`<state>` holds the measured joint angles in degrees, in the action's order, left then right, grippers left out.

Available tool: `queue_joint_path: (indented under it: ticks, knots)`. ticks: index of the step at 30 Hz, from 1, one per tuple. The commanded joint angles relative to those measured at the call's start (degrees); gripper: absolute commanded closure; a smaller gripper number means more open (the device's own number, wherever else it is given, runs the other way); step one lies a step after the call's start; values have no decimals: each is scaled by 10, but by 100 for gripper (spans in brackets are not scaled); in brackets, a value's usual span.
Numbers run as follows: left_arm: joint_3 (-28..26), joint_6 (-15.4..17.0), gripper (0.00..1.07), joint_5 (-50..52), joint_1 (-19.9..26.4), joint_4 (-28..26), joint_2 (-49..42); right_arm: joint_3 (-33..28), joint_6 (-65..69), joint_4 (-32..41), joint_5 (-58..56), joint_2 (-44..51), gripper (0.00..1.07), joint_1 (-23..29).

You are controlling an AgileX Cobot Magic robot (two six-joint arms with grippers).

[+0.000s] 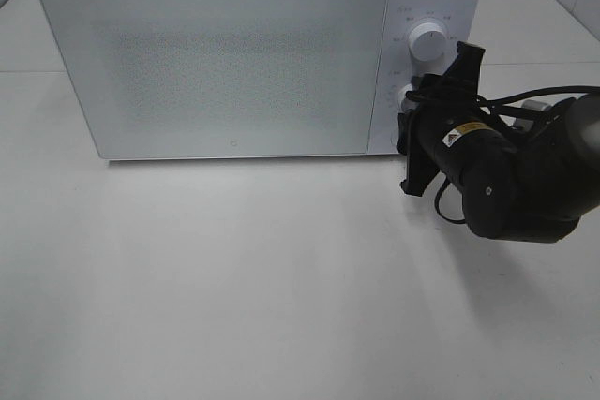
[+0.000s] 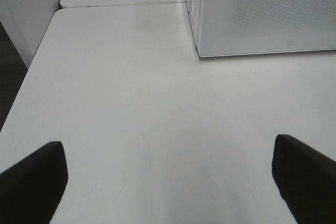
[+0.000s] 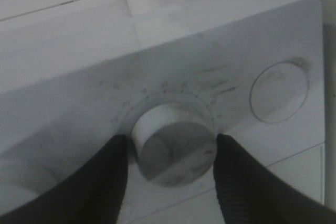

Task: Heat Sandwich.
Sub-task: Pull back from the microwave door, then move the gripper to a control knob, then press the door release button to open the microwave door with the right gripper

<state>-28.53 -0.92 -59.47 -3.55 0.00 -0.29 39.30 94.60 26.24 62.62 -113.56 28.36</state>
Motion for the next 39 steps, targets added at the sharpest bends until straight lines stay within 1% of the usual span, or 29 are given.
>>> queue_joint_path:
  ticks: [1, 3, 4, 5, 6, 13, 21, 28, 34, 37, 39]
  knots:
    - [1, -1, 6, 1, 2, -5, -14, 18, -17, -49, 87, 14, 41, 2]
    - [1, -1, 6, 1, 2, -5, -14, 18, -19, -49, 87, 14, 33, 2]
    - [1, -1, 6, 1, 2, -5, -14, 18, -19, -49, 87, 14, 33, 2]
    - [1, -1, 6, 1, 2, -5, -14, 18, -26, -49, 87, 14, 28, 2]
    - [1, -1, 6, 1, 2, -5, -14, 18, -30, -51, 87, 14, 27, 2]
    - [1, -1, 6, 1, 2, -5, -14, 5, -42, -55, 86, 14, 31, 2]
    - [1, -1, 6, 1, 2, -5, -14, -15, -50, -64, 77, 15, 31, 2]
    - [1, -1, 6, 1, 2, -5, -14, -30, -50, -95, 42, 15, 31, 2]
    - [1, -1, 6, 1, 2, -5, -14, -42, -50, -107, 28, 18, 31, 2]
    - [1, -1, 6, 1, 2, -5, -14, -58, -70, -106, -20, 40, 31, 2]
    - [1, -1, 6, 1, 2, -5, -14, -61, -79, -106, -30, 47, 31, 2]
